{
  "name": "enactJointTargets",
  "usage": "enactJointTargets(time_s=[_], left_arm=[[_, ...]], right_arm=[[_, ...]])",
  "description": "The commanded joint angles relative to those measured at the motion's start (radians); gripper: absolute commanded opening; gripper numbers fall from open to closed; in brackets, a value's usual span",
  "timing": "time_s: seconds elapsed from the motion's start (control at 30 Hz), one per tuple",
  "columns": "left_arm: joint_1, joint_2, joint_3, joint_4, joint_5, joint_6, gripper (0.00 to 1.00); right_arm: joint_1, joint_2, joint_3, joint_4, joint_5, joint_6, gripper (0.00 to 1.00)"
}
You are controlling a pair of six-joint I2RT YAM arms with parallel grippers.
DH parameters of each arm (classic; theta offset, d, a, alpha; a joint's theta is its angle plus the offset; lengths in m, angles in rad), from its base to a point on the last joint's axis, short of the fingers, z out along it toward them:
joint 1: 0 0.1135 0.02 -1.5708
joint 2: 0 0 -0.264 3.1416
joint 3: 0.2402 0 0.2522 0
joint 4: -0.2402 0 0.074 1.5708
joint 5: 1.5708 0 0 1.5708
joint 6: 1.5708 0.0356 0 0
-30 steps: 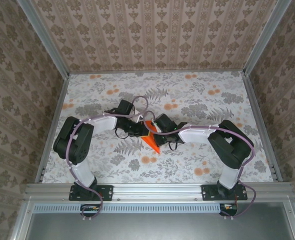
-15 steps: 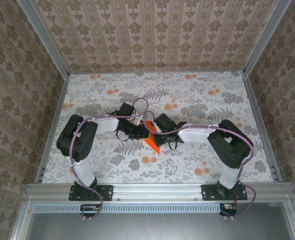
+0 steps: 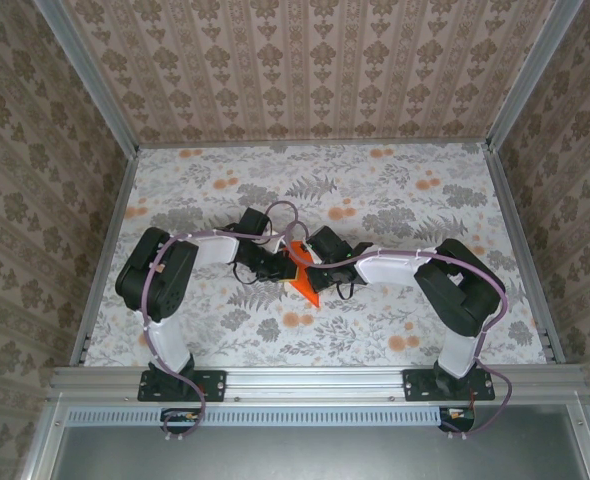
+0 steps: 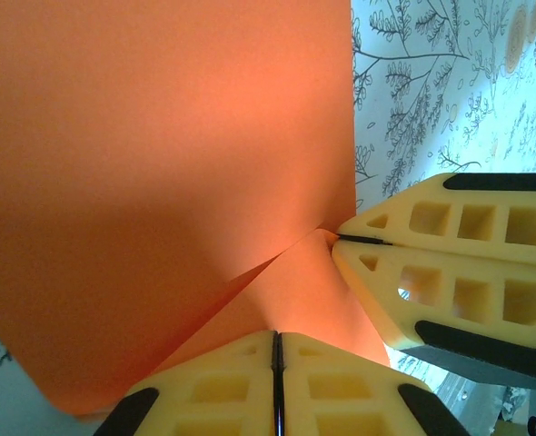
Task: Fold a paper plane with a square sheet of paper (fold left side to right side)
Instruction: Third fold the triangle at the center of the table.
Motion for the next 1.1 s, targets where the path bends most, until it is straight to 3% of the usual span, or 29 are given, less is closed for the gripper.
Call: enactJointTargets(time_s=[0.0, 0.47, 0.73, 0.8, 0.87, 1.07], left_arm=[[-0.006, 0.026, -0.011, -0.022, -0.02, 0.006, 0.1], [-0.006, 0.036, -0.052, -0.023, -0.054, -0.004, 0.08], [-0.006, 0.034, -0.06, -0.022, -0.061, -0.006, 0.08], [-0.006, 0.033, -0.062, -0.021, -0.064, -0.007, 0.08], [-0.006, 0.03, -0.063, -0.021, -0.064, -0.006, 0.08], [-0.006, 0.025, -0.064, -0.02, -0.065, -0.008, 0.07]], right_arm=[[0.001, 0.055, -0.012, -0.096, -0.013, -0.019, 0.0], [-0.012, 0.03, 0.003, -0.07, -0.026, 0.019, 0.0], [-0.055, -0.113, 0.035, -0.117, -0.045, 0.097, 0.27], [-0.055, -0.147, 0.028, -0.145, -0.06, 0.117, 0.29], [-0.055, -0.176, 0.014, -0.165, -0.097, 0.151, 0.29], [-0.038, -0.204, -0.053, -0.095, -0.308, 0.362, 0.14]])
